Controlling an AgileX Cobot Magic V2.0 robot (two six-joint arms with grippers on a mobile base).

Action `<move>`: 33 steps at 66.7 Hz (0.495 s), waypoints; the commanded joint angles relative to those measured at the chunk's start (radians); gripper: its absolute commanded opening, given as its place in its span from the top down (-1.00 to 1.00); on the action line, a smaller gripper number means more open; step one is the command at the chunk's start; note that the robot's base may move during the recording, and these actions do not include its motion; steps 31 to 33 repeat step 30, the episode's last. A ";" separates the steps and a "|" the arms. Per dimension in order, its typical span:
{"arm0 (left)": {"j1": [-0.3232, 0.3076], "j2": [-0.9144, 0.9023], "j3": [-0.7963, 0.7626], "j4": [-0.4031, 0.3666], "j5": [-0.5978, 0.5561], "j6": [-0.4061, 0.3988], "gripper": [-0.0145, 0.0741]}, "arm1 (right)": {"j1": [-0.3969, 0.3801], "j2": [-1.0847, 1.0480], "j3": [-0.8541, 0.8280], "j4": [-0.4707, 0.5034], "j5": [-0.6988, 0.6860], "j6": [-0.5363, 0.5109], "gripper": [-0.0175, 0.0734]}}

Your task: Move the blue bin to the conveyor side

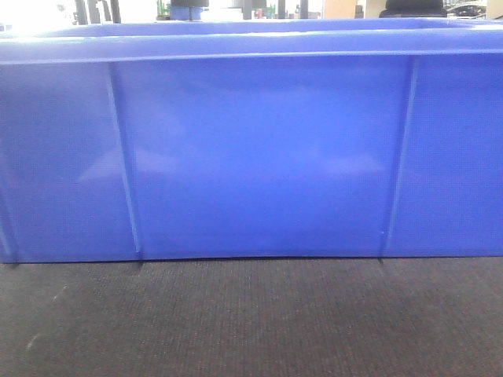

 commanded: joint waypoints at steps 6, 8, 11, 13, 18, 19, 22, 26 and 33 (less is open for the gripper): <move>0.004 -0.003 -0.002 0.001 -0.025 -0.005 0.71 | -0.005 -0.004 0.000 -0.010 -0.015 -0.009 0.79; 0.004 -0.003 -0.002 0.001 -0.025 -0.005 0.71 | -0.005 -0.004 0.000 -0.010 -0.015 -0.009 0.79; 0.004 -0.003 -0.002 0.001 -0.025 -0.005 0.71 | -0.005 -0.004 0.000 -0.010 -0.015 -0.009 0.79; 0.004 -0.003 -0.002 0.001 -0.025 -0.005 0.71 | -0.005 -0.004 0.000 -0.010 -0.015 -0.009 0.79; 0.004 -0.003 -0.002 0.001 -0.025 -0.005 0.71 | -0.005 -0.004 0.000 -0.010 -0.015 -0.009 0.79; 0.004 -0.003 -0.002 0.001 -0.025 -0.005 0.71 | -0.005 -0.004 0.000 -0.010 -0.015 -0.009 0.79; 0.004 -0.003 -0.002 0.001 -0.025 -0.005 0.71 | -0.005 -0.004 0.000 -0.010 -0.015 -0.009 0.79; 0.004 -0.003 -0.002 0.001 -0.025 -0.005 0.71 | -0.005 -0.004 0.000 -0.010 -0.015 -0.009 0.79; 0.004 -0.003 -0.002 0.001 -0.025 -0.005 0.71 | -0.005 -0.004 0.000 -0.010 -0.015 -0.009 0.79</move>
